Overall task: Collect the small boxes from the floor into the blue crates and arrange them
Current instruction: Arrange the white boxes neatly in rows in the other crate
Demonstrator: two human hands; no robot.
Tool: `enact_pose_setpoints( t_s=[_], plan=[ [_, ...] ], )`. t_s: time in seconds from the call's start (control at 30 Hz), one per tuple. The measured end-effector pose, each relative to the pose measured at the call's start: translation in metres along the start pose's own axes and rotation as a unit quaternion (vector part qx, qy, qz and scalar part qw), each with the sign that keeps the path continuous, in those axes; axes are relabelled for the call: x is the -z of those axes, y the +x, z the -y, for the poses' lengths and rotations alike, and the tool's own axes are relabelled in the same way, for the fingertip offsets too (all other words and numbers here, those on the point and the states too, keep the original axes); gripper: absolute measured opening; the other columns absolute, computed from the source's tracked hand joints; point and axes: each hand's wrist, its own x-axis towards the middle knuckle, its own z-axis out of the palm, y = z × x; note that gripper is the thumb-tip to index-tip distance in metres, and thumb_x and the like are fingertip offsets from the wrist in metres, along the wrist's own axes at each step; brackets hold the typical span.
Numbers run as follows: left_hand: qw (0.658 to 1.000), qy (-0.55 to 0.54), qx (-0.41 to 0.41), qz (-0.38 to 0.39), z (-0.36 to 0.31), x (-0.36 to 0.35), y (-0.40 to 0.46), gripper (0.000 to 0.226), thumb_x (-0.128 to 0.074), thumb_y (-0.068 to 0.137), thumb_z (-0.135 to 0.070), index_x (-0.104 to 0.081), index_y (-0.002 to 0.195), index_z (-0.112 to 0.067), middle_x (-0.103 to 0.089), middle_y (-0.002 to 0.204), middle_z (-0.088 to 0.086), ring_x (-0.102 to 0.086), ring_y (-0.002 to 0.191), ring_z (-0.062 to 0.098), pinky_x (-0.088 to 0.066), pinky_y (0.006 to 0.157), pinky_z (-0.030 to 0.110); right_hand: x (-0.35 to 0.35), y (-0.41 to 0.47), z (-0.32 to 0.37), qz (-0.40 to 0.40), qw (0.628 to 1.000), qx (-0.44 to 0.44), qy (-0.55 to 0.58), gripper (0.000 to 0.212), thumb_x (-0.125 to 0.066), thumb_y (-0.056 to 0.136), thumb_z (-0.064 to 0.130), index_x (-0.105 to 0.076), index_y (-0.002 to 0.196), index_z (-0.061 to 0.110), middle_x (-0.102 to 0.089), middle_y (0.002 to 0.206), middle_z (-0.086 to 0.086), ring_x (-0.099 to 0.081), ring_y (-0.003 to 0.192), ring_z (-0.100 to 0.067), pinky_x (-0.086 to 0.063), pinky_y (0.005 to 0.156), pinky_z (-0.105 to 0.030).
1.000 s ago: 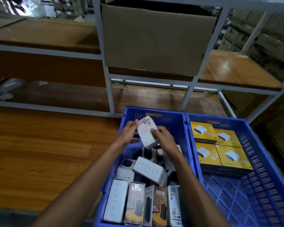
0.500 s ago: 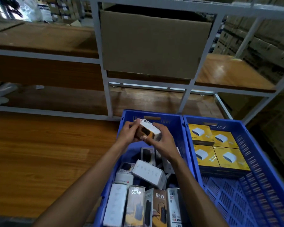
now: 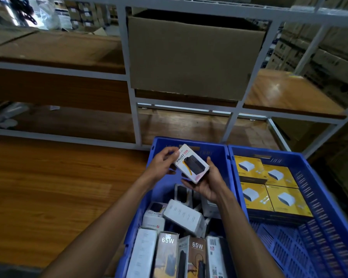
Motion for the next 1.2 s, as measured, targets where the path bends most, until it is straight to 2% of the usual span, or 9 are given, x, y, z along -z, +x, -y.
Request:
enact_pose_setpoints(
  t_s=[0.23, 0.33, 0.4, 0.53, 0.7, 0.8, 0.97, 1.07, 1.2],
  plan=[
    [0.991, 0.114, -0.024, -0.068, 0.005, 0.007, 0.014, 0.036, -0.062, 0.103, -0.043, -0.061, 0.136, -0.029, -0.071, 0.120, 0.000, -0.069, 0.111, 0.022, -0.063, 0.085, 0.037, 0.003, 0.012, 0.000, -0.072, 0.938, 0.195, -0.278, 0.037, -0.051, 0.107, 0.047, -0.069, 0.119, 0.017, -0.077, 0.112, -0.006, -0.073, 0.104, -0.022, -0.055, 0.082, -0.034],
    [0.930, 0.347, -0.098, -0.070, 0.006, 0.016, 0.020, 0.053, -0.065, 0.101, -0.043, -0.051, 0.149, -0.028, -0.062, 0.135, -0.001, -0.059, 0.119, 0.017, -0.053, 0.099, 0.039, 0.000, 0.021, -0.002, -0.044, 0.911, 0.215, -0.350, 0.027, -0.050, 0.108, 0.034, -0.070, 0.122, 0.022, -0.076, 0.116, 0.001, -0.070, 0.112, -0.018, -0.055, 0.097, -0.038],
    [0.882, 0.455, -0.116, -0.032, 0.004, 0.016, 0.019, 0.061, -0.064, 0.102, -0.037, -0.040, 0.157, -0.026, -0.053, 0.140, 0.004, -0.054, 0.122, 0.022, -0.046, 0.100, 0.036, -0.008, 0.025, -0.002, -0.025, 0.918, 0.191, -0.347, 0.030, -0.044, 0.112, 0.028, -0.066, 0.129, 0.018, -0.072, 0.122, 0.000, -0.067, 0.116, -0.017, -0.051, 0.090, -0.029],
    [0.814, 0.575, -0.077, 0.023, 0.007, 0.008, 0.022, 0.072, -0.067, 0.097, -0.024, -0.029, 0.159, -0.027, -0.039, 0.146, 0.006, -0.050, 0.125, 0.031, -0.048, 0.102, 0.044, -0.023, 0.036, -0.007, -0.005, 0.934, 0.108, -0.341, 0.033, -0.035, 0.114, 0.026, -0.059, 0.136, 0.019, -0.067, 0.124, 0.001, -0.062, 0.111, -0.014, -0.046, 0.085, -0.028],
    [0.753, 0.657, -0.005, 0.040, 0.015, -0.004, 0.039, 0.070, -0.071, 0.094, -0.017, -0.033, 0.153, -0.021, -0.030, 0.152, 0.013, -0.045, 0.128, 0.041, -0.050, 0.099, 0.052, -0.029, 0.060, -0.020, -0.026, 0.945, 0.080, -0.316, 0.031, -0.038, 0.106, 0.003, -0.066, 0.112, 0.016, -0.069, 0.099, -0.016, -0.054, 0.074, -0.015, -0.037, 0.061, -0.025],
    [0.747, 0.665, -0.003, 0.022, 0.024, -0.009, 0.050, 0.063, -0.069, 0.096, -0.013, -0.036, 0.149, -0.018, -0.032, 0.149, 0.015, -0.045, 0.128, 0.043, -0.050, 0.093, 0.051, -0.032, 0.072, -0.025, -0.020, 0.953, 0.084, -0.291, 0.040, -0.035, 0.101, -0.005, -0.066, 0.124, 0.007, -0.070, 0.119, -0.028, -0.060, 0.093, -0.025, -0.045, 0.072, -0.030],
    [0.734, 0.678, -0.004, -0.041, 0.032, -0.015, 0.059, 0.047, -0.062, 0.101, -0.012, -0.043, 0.144, -0.013, -0.029, 0.153, 0.017, -0.045, 0.129, 0.042, -0.052, 0.089, 0.047, -0.035, 0.096, -0.035, -0.011, 0.945, 0.075, -0.317, 0.048, -0.042, 0.094, 0.005, -0.061, 0.138, 0.011, -0.070, 0.128, -0.018, -0.067, 0.099, -0.019, -0.054, 0.082, -0.030],
    [0.699, 0.710, -0.032, -0.074, 0.045, -0.019, 0.057, 0.041, -0.059, 0.101, -0.014, -0.048, 0.140, -0.013, -0.041, 0.144, 0.015, -0.047, 0.128, 0.038, -0.049, 0.101, 0.046, -0.037, 0.100, -0.040, -0.001, 0.939, 0.076, -0.334, 0.045, -0.041, 0.098, -0.002, -0.067, 0.130, 0.015, -0.075, 0.119, -0.008, -0.072, 0.109, -0.020, -0.059, 0.096, -0.038],
    [0.734, 0.677, 0.058, 0.001, 0.056, -0.017, 0.049, 0.047, -0.062, 0.098, -0.014, -0.051, 0.143, -0.011, -0.053, 0.140, 0.014, -0.053, 0.130, 0.035, -0.053, 0.100, 0.048, -0.036, 0.106, -0.043, -0.002, 0.935, 0.079, -0.346, 0.057, -0.038, 0.092, -0.012, -0.063, 0.136, 0.013, -0.071, 0.128, -0.013, -0.067, 0.120, -0.029, -0.052, 0.109, -0.049]
  ],
)
